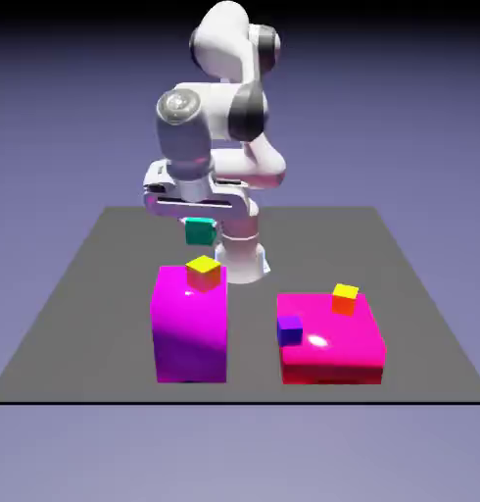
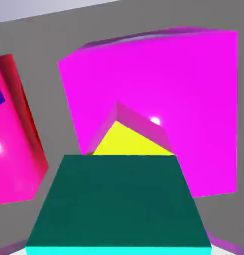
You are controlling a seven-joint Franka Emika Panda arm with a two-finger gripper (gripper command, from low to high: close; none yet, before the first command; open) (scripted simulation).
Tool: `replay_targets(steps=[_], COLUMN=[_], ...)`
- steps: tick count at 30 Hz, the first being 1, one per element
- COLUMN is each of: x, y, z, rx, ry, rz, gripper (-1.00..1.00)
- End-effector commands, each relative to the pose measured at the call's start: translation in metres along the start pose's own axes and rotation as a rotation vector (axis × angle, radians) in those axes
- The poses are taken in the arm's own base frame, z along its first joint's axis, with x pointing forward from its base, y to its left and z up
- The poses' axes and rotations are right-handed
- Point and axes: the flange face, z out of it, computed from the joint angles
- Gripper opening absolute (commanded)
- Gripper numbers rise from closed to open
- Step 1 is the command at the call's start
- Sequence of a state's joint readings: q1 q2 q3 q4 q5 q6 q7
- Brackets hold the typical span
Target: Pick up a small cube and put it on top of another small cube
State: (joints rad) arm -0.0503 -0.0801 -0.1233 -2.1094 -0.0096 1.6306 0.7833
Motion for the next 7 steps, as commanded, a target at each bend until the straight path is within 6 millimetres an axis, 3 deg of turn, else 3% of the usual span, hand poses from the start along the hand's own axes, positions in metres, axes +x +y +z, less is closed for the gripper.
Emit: replay_targets(steps=[1, 3, 4, 5, 7], x=[0.001, 0.002, 0.002, 0.002, 0.001], y=[-0.001, -0.002, -0.002, -0.002, -0.001], z=[0.014, 0.041, 0.041, 0.041, 0.013], rx=[-0.002, -0.002, -0.002, -0.002, -0.002], ry=[0.002, 0.002, 0.002, 0.002, 0.002], rz=[0.000, 0.000, 0.000, 0.000, 0.000], gripper=[-1.00, -1.00, 1.00, 1.00, 1.00])
